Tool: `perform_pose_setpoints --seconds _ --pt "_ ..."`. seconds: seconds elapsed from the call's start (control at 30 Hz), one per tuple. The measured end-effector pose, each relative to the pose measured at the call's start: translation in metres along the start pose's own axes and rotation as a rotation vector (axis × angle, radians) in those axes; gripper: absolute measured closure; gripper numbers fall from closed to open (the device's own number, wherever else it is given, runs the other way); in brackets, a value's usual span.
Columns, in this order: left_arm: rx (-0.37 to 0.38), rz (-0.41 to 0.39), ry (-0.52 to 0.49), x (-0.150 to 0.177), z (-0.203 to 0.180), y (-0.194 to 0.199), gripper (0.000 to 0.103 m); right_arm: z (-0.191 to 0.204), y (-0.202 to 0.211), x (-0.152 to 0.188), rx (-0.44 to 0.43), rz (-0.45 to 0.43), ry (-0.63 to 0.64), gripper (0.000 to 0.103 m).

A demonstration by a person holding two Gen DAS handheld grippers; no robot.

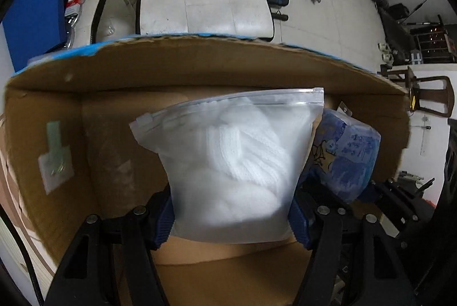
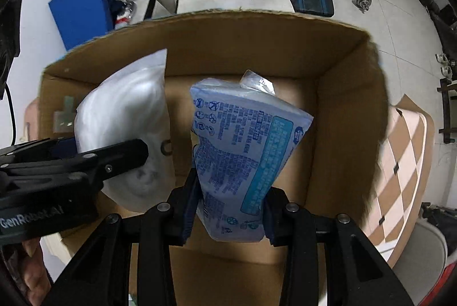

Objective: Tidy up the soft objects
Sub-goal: 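Carry both items into the cardboard box and open both grippers, then move both grippers back over the loose items on the table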

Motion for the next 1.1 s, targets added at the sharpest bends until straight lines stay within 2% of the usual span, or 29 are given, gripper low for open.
perform_pose_setpoints --seconds 0.13,0.2,0.23,0.27,0.33,0.47,0.57,0.63,0.67,0.77,0.87,1.0,1.1 --pt "-0.032 0.032 -0.024 0.000 -0.003 -0.008 0.031 -0.005 -0.026 -0.015 0.032 0.033 0.013 0.055" --pt "-0.047 0.021 -0.047 -0.002 -0.003 -0.004 0.014 -0.005 -0.032 -0.019 0.061 0.037 0.020 0.031" --pt "-0.079 -0.008 -0.061 0.000 -0.004 0.003 0.010 -0.004 -0.031 -0.018 0.080 0.030 0.014 0.021" --pt "-0.098 -0.031 -0.071 0.002 -0.004 0.007 0.003 -0.004 -0.031 -0.017 0.057 0.027 0.006 0.016" --pt "-0.105 -0.050 -0.077 0.004 0.000 0.015 0.002 -0.002 -0.027 -0.014 0.026 0.034 -0.013 0.000" --pt "-0.128 -0.112 -0.074 0.016 0.005 0.038 0.001 0.001 -0.009 -0.003 0.056 0.009 -0.029 0.000" --pt "-0.164 -0.165 -0.080 0.032 0.006 0.056 0.001 0.006 0.007 0.007 0.099 -0.041 -0.035 0.000" --pt "-0.181 -0.191 -0.082 0.044 0.005 0.065 0.001 0.010 0.020 0.021 0.124 -0.066 -0.023 0.000" --pt "-0.186 -0.208 -0.079 0.049 0.004 0.071 0.001 0.014 0.033 0.039 0.124 -0.073 -0.016 0.000" --pt "-0.165 -0.237 -0.066 0.070 0.002 0.086 0.001 0.018 0.052 0.059 0.118 -0.099 -0.010 0.000" --pt "-0.147 -0.276 -0.038 0.099 0.000 0.106 0.001 0.019 0.072 0.080 0.109 -0.148 -0.015 0.000" --pt "-0.195 -0.329 -0.003 0.147 -0.005 0.132 0.001 0.012 0.101 0.119 0.056 -0.194 -0.019 0.000" --pt "-0.219 -0.358 0.069 0.196 0.007 0.138 0.001 0.007 0.114 0.153 0.020 -0.221 -0.007 0.000"
Point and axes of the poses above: each gripper's, at about its wrist camera, not at the fingertips, and y roughly against the way its jaws point, z to its left, x to its underside, the point moved 2 cm from there along -y, roughly the way its jaws point, and after that the axes turned 2 degrees about -y, right-handed, at the moved point
